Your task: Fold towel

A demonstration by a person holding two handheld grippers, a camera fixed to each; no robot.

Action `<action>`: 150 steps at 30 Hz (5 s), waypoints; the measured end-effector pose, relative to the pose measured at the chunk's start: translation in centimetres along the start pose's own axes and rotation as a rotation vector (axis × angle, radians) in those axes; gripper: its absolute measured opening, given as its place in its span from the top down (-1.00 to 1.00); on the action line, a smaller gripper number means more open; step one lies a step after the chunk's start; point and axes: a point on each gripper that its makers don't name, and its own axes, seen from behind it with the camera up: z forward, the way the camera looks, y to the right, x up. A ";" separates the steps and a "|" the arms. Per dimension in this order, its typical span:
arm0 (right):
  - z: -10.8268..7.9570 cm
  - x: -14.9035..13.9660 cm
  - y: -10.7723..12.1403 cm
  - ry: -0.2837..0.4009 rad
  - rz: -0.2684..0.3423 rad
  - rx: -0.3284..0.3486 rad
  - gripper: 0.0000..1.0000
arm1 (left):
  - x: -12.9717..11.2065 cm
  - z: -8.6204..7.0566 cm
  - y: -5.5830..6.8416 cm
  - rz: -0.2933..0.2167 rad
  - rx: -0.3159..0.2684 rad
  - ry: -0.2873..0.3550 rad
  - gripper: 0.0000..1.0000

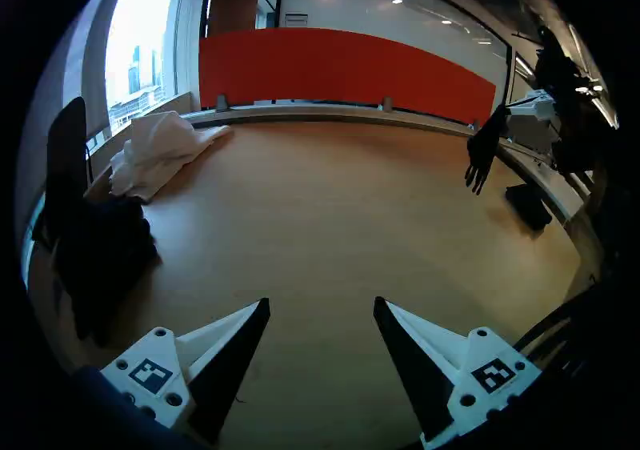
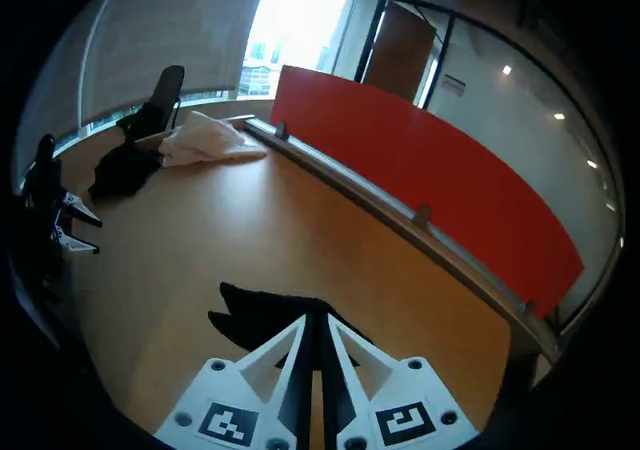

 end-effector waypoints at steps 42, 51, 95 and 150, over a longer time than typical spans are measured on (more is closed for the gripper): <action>-5.1 -11.5 15.9 -0.197 0.074 -0.210 0.91 | 0.5 0.8 0.8 0.031 0.012 -0.028 -0.93; -5.5 -12.7 17.4 -0.214 0.096 -0.227 0.91 | 0.7 0.8 0.9 0.033 0.015 -0.030 -0.93; -13.4 -24.7 14.6 -0.365 0.211 -0.252 0.91 | 1.1 1.3 1.6 0.060 -0.011 -0.043 -0.93; -15.1 -38.6 12.6 -0.662 0.335 -0.262 0.91 | 0.9 0.6 1.2 0.084 0.013 -0.060 -0.93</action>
